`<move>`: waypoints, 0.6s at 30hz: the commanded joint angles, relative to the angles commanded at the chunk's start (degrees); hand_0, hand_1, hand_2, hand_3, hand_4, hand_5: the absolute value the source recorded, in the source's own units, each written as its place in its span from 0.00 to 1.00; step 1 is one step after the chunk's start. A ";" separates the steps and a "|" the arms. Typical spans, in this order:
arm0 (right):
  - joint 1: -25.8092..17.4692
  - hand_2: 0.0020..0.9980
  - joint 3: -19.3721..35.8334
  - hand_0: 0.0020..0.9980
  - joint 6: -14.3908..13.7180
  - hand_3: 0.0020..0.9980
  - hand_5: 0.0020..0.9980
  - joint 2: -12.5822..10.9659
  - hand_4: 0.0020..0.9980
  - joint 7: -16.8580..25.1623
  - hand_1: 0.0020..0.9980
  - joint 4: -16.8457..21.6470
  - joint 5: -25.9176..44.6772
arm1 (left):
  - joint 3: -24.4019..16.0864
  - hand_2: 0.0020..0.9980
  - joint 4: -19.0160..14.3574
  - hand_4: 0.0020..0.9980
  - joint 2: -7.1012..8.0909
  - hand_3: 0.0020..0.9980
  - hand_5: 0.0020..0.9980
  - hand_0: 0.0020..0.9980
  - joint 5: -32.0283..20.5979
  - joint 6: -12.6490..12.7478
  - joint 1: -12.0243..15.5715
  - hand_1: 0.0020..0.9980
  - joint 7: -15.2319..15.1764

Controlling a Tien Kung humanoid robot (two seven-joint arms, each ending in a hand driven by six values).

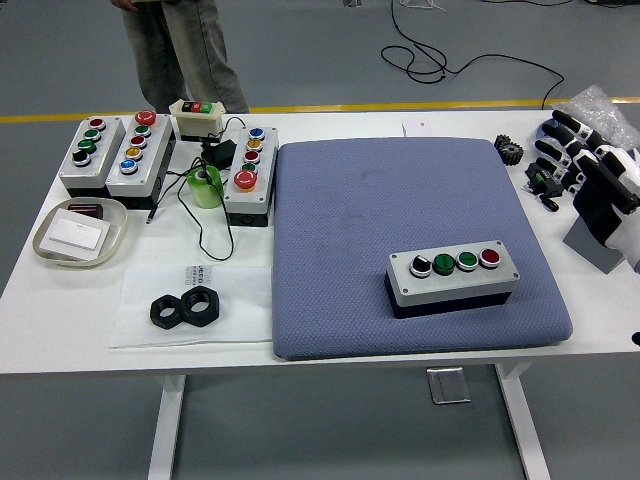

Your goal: Pick up the button,place it on the desk,press the button,press the button

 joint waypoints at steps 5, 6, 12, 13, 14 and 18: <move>0.02 0.91 0.07 0.96 -0.13 0.91 0.51 -0.03 0.66 -0.12 0.88 -0.08 -0.01 | 0.06 0.88 0.00 0.64 0.00 0.83 1.00 0.74 -0.12 0.00 -0.08 0.83 -0.04; 0.02 0.91 0.08 0.96 -0.13 0.91 0.51 -0.03 0.66 -0.14 0.88 -0.09 -0.02 | 0.08 0.88 0.00 0.64 0.00 0.83 1.00 0.74 -0.14 0.00 -0.08 0.83 -0.05; -0.04 0.91 -0.05 0.96 -0.14 0.91 0.52 -0.14 0.65 -0.23 0.88 -0.12 -0.09 | -0.02 0.88 0.03 0.64 -0.04 0.83 1.00 0.74 -0.06 0.01 -0.11 0.83 -0.04; -0.09 0.91 -0.09 0.96 -0.14 0.91 0.52 -0.24 0.65 -0.23 0.88 -0.13 -0.01 | -0.03 0.88 0.03 0.64 -0.05 0.83 1.00 0.74 -0.04 0.01 -0.10 0.83 -0.04; -0.13 0.91 -0.15 0.96 -0.16 0.90 0.52 -0.34 0.65 -0.24 0.88 -0.13 0.02 | -0.07 0.88 0.04 0.64 -0.06 0.83 1.00 0.74 -0.01 0.02 -0.10 0.83 -0.02; -0.23 0.91 -0.22 0.96 -0.21 0.90 0.52 -0.45 0.65 -0.27 0.88 -0.13 0.05 | -0.27 0.88 0.04 0.64 -0.09 0.83 1.00 0.74 0.24 0.05 -0.04 0.83 0.07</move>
